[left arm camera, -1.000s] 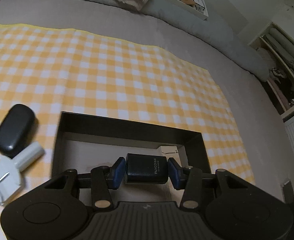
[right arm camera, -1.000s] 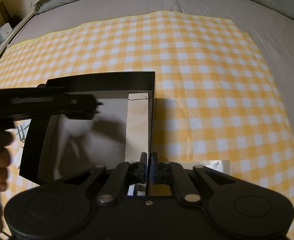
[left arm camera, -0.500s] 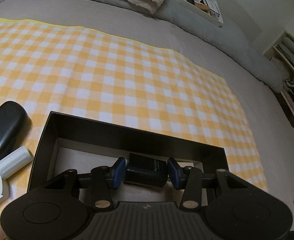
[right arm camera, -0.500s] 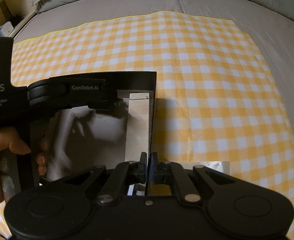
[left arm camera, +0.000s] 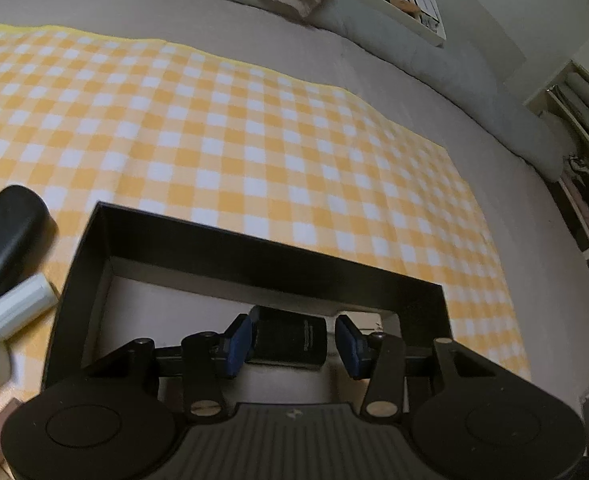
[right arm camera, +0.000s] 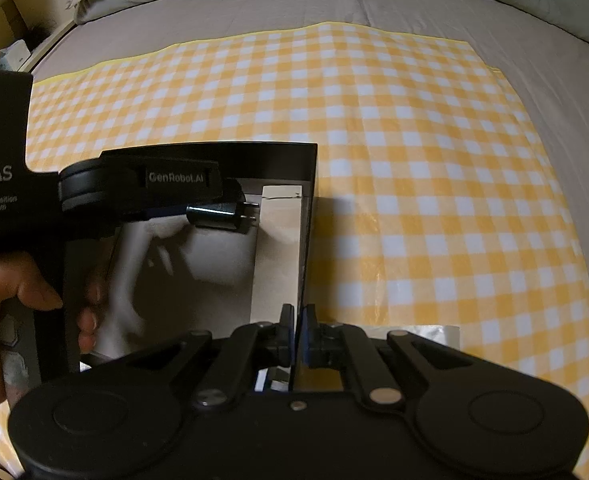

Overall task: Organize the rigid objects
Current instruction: 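Carry the black plug into the box and open the left gripper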

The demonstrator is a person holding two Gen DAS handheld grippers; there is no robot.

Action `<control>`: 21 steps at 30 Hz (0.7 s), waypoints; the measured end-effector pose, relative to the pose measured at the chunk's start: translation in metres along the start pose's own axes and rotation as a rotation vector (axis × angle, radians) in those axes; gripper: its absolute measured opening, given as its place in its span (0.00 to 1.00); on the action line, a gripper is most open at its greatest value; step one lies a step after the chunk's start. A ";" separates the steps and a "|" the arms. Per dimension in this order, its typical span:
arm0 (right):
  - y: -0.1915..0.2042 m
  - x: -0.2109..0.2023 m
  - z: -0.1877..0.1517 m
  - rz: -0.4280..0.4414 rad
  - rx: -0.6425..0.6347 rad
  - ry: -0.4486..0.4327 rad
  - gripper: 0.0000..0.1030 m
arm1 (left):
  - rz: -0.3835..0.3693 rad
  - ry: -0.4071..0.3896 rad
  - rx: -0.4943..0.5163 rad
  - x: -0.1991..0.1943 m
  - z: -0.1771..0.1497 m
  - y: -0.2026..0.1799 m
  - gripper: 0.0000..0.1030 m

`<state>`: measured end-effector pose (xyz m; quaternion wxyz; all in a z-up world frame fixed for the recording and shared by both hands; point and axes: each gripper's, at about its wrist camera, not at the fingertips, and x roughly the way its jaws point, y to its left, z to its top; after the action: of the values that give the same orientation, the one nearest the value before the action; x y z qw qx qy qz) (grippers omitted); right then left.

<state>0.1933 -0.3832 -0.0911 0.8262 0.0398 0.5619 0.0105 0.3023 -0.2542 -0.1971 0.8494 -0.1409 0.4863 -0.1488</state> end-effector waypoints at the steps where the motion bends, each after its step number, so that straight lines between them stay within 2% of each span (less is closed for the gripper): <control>1: 0.000 0.000 0.000 0.000 0.000 0.000 0.04 | -0.011 0.005 -0.007 0.000 0.000 0.000 0.46; 4: 0.000 0.000 0.000 0.000 0.001 0.000 0.04 | -0.052 0.010 -0.048 0.001 -0.002 0.003 0.46; 10: 0.001 0.000 0.000 0.001 0.001 0.000 0.04 | -0.055 0.013 -0.033 0.000 -0.003 0.002 0.47; 17: 0.002 0.000 0.000 0.000 0.000 0.000 0.04 | -0.032 0.009 0.082 -0.013 0.001 -0.009 0.48; 21: 0.002 0.000 0.000 0.001 0.000 0.000 0.04 | -0.028 0.016 0.126 -0.024 0.001 -0.012 0.57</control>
<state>0.1935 -0.3810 -0.0913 0.8261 0.0403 0.5620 0.0110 0.2903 -0.2560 -0.1730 0.8505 -0.0925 0.4808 -0.1920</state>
